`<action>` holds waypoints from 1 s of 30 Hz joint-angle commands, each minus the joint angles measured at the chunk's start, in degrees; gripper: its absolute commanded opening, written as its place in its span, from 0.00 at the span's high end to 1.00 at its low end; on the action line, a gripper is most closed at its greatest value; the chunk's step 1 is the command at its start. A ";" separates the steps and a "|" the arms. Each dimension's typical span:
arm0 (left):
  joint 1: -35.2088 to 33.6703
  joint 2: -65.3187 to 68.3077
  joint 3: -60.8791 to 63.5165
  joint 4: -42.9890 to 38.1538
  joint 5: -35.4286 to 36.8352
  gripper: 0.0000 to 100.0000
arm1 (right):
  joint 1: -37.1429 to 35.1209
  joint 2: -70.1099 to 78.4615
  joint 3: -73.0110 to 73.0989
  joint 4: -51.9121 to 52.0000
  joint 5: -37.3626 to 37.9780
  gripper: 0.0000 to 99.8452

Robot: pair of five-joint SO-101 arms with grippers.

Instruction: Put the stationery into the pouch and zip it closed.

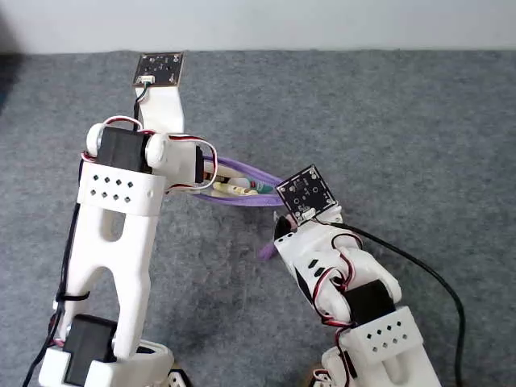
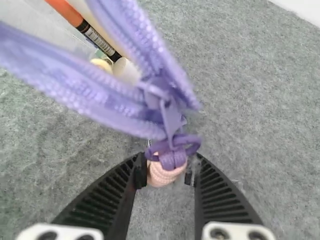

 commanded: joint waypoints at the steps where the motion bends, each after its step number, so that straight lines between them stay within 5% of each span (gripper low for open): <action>1: 0.00 -0.18 -0.48 0.09 0.18 0.99 | 0.40 -1.01 -3.25 -0.13 0.62 0.86; 8: 0.00 -0.18 -0.48 0.00 0.18 0.99 | 0.40 -0.57 -2.73 -3.03 0.62 0.86; 13: 0.00 -0.18 -0.48 0.00 0.18 0.99 | 0.75 -1.10 -3.25 -3.03 0.70 1.00; 30: -0.70 -1.05 -2.59 1.05 0.18 0.98 | 3.03 -1.10 -14.24 -2.95 5.10 0.99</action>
